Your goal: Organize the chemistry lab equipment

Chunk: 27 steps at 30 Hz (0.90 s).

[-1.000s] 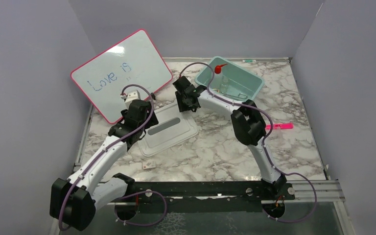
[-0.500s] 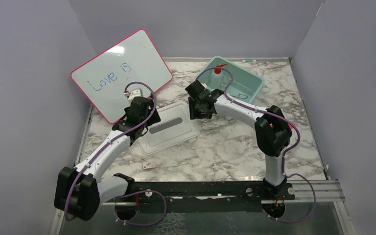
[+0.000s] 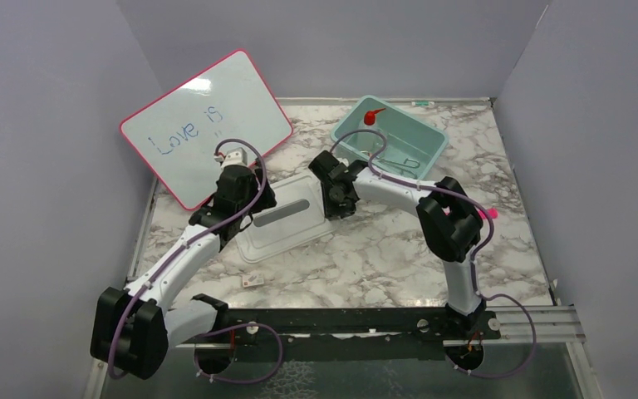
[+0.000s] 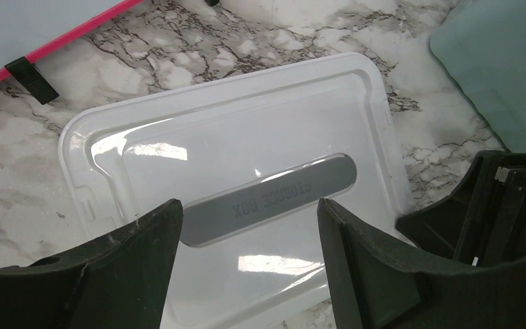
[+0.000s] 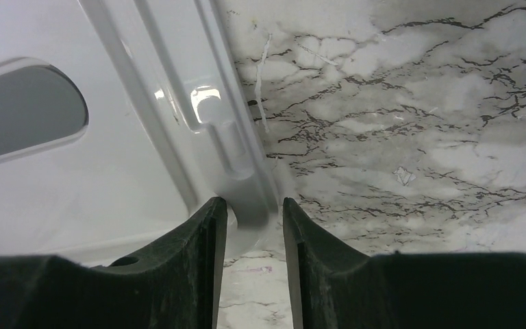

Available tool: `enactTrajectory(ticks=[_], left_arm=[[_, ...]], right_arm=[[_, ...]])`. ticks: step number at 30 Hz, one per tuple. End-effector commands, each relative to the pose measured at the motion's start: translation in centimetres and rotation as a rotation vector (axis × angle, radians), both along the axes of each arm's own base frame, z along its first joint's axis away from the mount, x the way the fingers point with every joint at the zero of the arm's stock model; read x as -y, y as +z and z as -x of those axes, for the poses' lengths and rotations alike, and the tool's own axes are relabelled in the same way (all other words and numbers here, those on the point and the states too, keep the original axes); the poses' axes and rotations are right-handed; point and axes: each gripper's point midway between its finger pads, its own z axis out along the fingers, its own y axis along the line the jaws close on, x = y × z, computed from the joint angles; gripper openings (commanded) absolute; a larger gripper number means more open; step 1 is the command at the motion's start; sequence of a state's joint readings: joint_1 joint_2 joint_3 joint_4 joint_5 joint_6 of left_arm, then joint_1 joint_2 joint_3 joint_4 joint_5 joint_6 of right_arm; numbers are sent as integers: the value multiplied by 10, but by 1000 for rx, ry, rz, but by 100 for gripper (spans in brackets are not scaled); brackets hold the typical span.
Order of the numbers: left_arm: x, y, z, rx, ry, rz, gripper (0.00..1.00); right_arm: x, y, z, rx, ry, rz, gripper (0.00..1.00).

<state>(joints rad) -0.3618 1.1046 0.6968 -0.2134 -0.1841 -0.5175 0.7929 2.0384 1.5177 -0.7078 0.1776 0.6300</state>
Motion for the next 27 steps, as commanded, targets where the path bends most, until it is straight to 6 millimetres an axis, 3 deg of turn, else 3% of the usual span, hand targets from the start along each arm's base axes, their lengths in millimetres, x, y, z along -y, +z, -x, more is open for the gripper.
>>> enactTrajectory(ticks=[1, 7, 12, 16, 23, 27], left_arm=[[4, 14, -2, 58, -29, 25, 74], [4, 11, 0, 59, -34, 22, 74], [3, 8, 2, 31, -12, 35, 76], [-7, 1, 7, -39, 75, 31, 79], [-8, 0, 23, -99, 158, 131, 83], [-21, -3, 38, -118, 250, 149, 85]], right_arm=[[1, -11, 7, -38, 10, 27, 39], [7, -25, 13, -64, 47, 60, 24], [21, -2, 4, 27, 72, 85, 10], [22, 12, 11, 17, 114, -3, 2], [20, 19, 38, -91, 171, -164, 1], [27, 26, 42, -119, 144, -204, 1]])
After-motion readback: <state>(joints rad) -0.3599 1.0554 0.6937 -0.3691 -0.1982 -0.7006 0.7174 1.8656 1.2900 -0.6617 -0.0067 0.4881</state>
